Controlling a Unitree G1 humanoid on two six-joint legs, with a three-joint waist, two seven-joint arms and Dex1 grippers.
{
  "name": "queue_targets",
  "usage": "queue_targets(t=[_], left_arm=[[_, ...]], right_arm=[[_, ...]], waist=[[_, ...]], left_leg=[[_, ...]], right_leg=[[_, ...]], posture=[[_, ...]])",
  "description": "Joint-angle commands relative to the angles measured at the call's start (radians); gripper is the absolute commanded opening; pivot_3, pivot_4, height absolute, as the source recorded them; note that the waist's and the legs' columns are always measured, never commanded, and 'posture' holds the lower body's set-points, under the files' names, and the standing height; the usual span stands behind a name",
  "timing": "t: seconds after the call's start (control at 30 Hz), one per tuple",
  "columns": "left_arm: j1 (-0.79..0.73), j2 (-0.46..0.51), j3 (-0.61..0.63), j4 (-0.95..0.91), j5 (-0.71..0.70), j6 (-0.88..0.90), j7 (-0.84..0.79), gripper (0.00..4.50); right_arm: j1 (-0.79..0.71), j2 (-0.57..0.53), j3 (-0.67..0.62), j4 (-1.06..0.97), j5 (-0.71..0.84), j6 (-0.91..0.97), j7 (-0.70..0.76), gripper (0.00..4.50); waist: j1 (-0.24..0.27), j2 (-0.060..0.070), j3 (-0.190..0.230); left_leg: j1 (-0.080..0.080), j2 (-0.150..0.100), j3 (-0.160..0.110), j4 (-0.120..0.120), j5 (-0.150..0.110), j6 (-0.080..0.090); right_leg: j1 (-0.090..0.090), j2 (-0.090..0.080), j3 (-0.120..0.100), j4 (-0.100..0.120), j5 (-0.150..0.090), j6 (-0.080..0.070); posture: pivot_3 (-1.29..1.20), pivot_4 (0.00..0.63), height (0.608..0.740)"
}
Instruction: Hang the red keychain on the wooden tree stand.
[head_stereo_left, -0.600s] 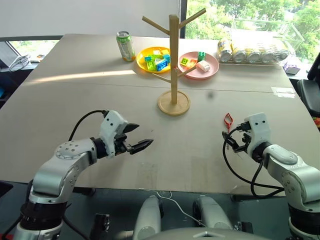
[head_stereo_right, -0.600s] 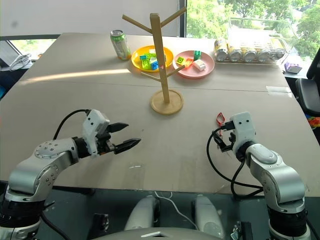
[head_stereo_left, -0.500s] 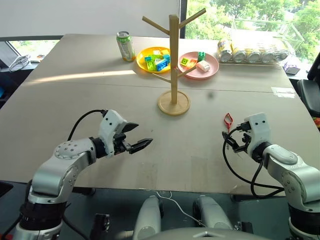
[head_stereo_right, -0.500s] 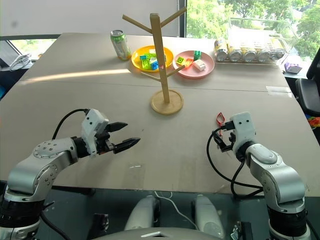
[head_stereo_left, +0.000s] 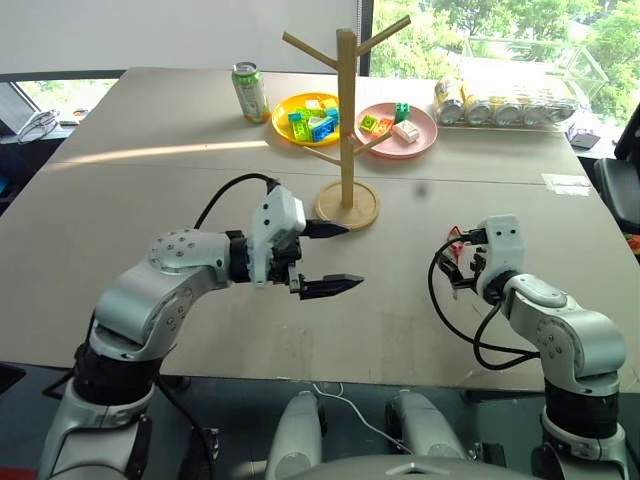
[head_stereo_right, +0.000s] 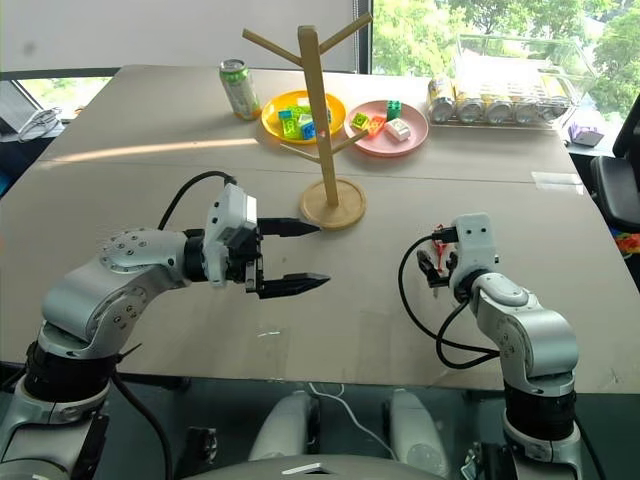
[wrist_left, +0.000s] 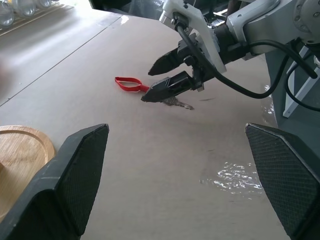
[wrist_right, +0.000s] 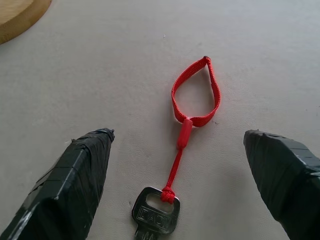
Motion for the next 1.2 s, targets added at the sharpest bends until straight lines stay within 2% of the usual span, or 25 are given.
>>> queue_targets(t=[0.03, 0.37, 0.47, 0.6, 0.67, 0.7, 1.0, 1.2], left_arm=[[-0.016, 0.006, 0.000, 0.001, 0.012, -0.033, -0.018, 4.50], [-0.028, -0.010, -0.006, 0.008, 0.032, -0.046, -0.012, 4.50], [-0.032, -0.014, -0.005, 0.008, 0.036, -0.046, -0.011, 4.50], [-0.030, -0.016, -0.006, 0.007, 0.039, -0.048, -0.009, 4.50], [-0.029, -0.018, -0.006, 0.003, 0.039, -0.047, -0.006, 4.50], [-0.028, -0.019, -0.006, 0.001, 0.039, -0.047, -0.005, 4.50], [0.006, -0.016, 0.011, -0.018, 0.036, -0.048, 0.002, 4.50], [0.072, -0.005, 0.111, -0.085, -0.091, 0.037, 0.027, 4.50]], right_arm=[[-0.019, 0.007, -0.017, -0.008, -0.008, 0.000, -0.007, 4.46], [-0.010, 0.014, 0.014, 0.059, -0.047, -0.063, -0.007, 4.46], [-0.003, 0.012, 0.029, 0.069, -0.059, -0.087, 0.000, 3.19], [0.002, 0.006, 0.052, 0.092, -0.077, -0.127, 0.010, 1.17], [0.004, -0.002, 0.068, 0.097, -0.088, -0.142, 0.017, 0.34], [0.005, -0.003, 0.073, 0.098, -0.092, -0.148, 0.020, 0.09], [0.074, -0.071, 0.092, 0.026, -0.090, -0.208, 0.098, 0.09], [0.154, -0.192, 0.050, -0.124, 0.002, -0.388, 0.313, 0.09]], waist=[[0.000, 0.000, 0.000], [0.000, 0.000, 0.000], [0.000, 0.000, 0.000], [-0.001, 0.000, 0.000], [0.000, 0.000, 0.000], [0.000, 0.000, 0.000], [0.002, 0.000, 0.000], [0.000, 0.001, 0.001]], left_leg=[[0.000, 0.000, 0.000, 0.000, 0.000, 0.000], [0.000, 0.000, 0.000, 0.000, 0.000, 0.000], [0.000, 0.000, 0.000, 0.000, 0.000, 0.000], [0.000, 0.000, 0.000, 0.000, 0.000, 0.000], [0.000, 0.000, 0.000, 0.000, 0.000, 0.000], [0.000, 0.000, 0.000, 0.000, 0.000, 0.000], [0.000, 0.000, -0.001, 0.001, 0.000, 0.000], [0.000, 0.000, -0.001, 0.001, 0.000, 0.000]], right_leg=[[0.000, 0.000, 0.000, 0.000, 0.000, 0.000], [0.000, 0.000, 0.000, 0.000, 0.000, 0.000], [0.000, 0.000, 0.000, 0.000, 0.000, 0.000], [0.000, 0.000, 0.000, 0.001, 0.000, 0.000], [0.000, 0.000, 0.000, 0.001, 0.000, 0.000], [0.000, 0.000, 0.000, 0.001, 0.000, 0.000], [0.000, 0.001, 0.000, 0.001, 0.000, 0.000], [0.000, 0.001, 0.000, 0.001, 0.000, 0.000]], posture=[[0.00, 0.150, 0.740], [0.00, 0.150, 0.740], [0.00, 0.150, 0.740], [0.00, 0.150, 0.740], [0.00, 0.150, 0.740], [0.00, 0.150, 0.740], [0.00, 0.150, 0.740], [0.00, 0.150, 0.740]])
